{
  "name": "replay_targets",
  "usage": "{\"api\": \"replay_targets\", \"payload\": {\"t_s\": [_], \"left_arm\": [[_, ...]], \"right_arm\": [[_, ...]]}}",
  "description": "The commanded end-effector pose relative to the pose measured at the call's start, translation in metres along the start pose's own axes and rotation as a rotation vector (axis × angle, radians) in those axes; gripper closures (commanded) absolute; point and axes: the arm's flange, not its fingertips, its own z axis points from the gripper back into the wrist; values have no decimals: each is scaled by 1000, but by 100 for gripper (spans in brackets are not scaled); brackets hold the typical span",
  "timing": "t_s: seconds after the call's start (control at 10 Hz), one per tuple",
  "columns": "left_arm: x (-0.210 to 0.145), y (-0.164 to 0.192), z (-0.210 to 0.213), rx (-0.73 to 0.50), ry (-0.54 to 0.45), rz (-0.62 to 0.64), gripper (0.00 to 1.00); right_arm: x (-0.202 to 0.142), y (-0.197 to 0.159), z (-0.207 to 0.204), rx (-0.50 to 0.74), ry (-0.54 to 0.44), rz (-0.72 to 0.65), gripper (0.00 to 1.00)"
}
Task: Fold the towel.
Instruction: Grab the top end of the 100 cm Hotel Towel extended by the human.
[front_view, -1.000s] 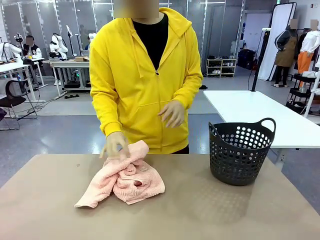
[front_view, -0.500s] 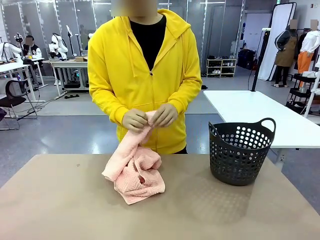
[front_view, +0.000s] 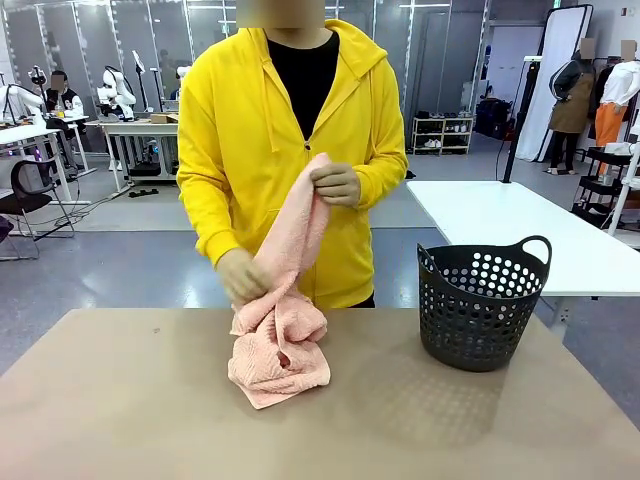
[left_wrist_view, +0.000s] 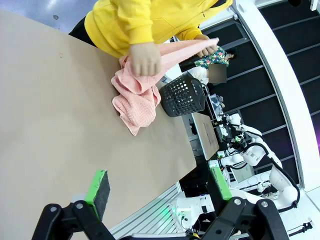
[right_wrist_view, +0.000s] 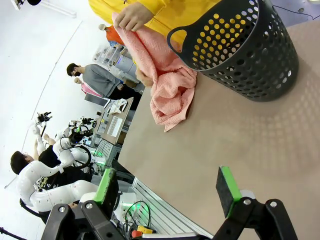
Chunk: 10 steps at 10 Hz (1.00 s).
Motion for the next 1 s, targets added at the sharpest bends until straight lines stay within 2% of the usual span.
{"api": "replay_targets", "payload": {"t_s": [0.0,0.9], "left_arm": [[2,1,0,-21,-12,-10,0],[2,1,0,-21,-12,-10,0]], "right_arm": [[2,0,1,14,-11,9,0],[2,0,1,14,-11,9,0]]}}
